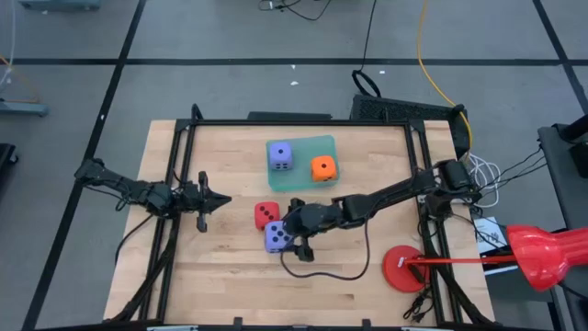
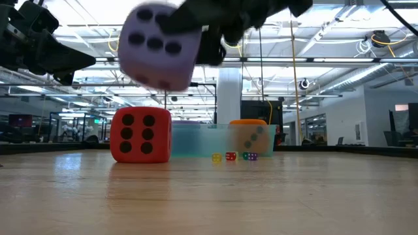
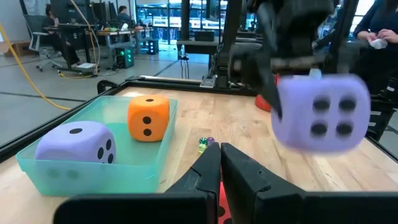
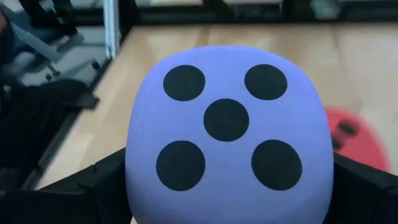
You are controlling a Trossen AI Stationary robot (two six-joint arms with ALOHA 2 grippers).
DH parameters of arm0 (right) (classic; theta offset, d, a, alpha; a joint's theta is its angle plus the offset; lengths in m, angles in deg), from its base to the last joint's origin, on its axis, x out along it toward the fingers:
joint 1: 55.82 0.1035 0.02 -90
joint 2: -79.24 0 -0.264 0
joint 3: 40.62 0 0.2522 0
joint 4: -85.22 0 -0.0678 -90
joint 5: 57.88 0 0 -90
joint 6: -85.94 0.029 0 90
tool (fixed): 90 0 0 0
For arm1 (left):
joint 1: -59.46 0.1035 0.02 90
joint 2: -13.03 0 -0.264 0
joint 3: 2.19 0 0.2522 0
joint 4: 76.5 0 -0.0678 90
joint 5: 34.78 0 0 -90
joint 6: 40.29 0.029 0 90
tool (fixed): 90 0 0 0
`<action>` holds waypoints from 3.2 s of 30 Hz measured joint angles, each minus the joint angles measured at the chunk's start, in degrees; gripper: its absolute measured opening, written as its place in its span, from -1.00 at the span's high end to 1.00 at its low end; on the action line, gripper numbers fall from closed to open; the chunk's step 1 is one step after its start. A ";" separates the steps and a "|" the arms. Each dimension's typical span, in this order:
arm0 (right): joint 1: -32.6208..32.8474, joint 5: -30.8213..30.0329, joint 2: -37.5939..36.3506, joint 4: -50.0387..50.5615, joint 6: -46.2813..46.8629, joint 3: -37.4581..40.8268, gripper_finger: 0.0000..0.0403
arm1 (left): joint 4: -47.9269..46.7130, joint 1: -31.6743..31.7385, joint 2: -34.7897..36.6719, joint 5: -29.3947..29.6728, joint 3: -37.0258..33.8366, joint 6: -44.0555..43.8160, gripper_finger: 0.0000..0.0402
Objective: Pick & Place Dice
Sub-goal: Put the large blue dice into the basket
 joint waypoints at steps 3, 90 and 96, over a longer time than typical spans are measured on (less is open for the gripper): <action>-0.76 -0.09 -3.82 -0.03 -3.03 0.00 -0.81 | 0.00 -0.01 0.00 0.02 0.00 0.01 0.87; -26.70 4.30 -6.37 -12.66 -14.13 13.92 -0.82 | -0.22 21.10 -36.87 -0.46 23.54 4.74 0.96; -26.70 4.33 -6.36 -11.98 -13.60 13.92 -0.82 | 6.26 25.87 -48.57 -8.71 28.63 9.60 0.96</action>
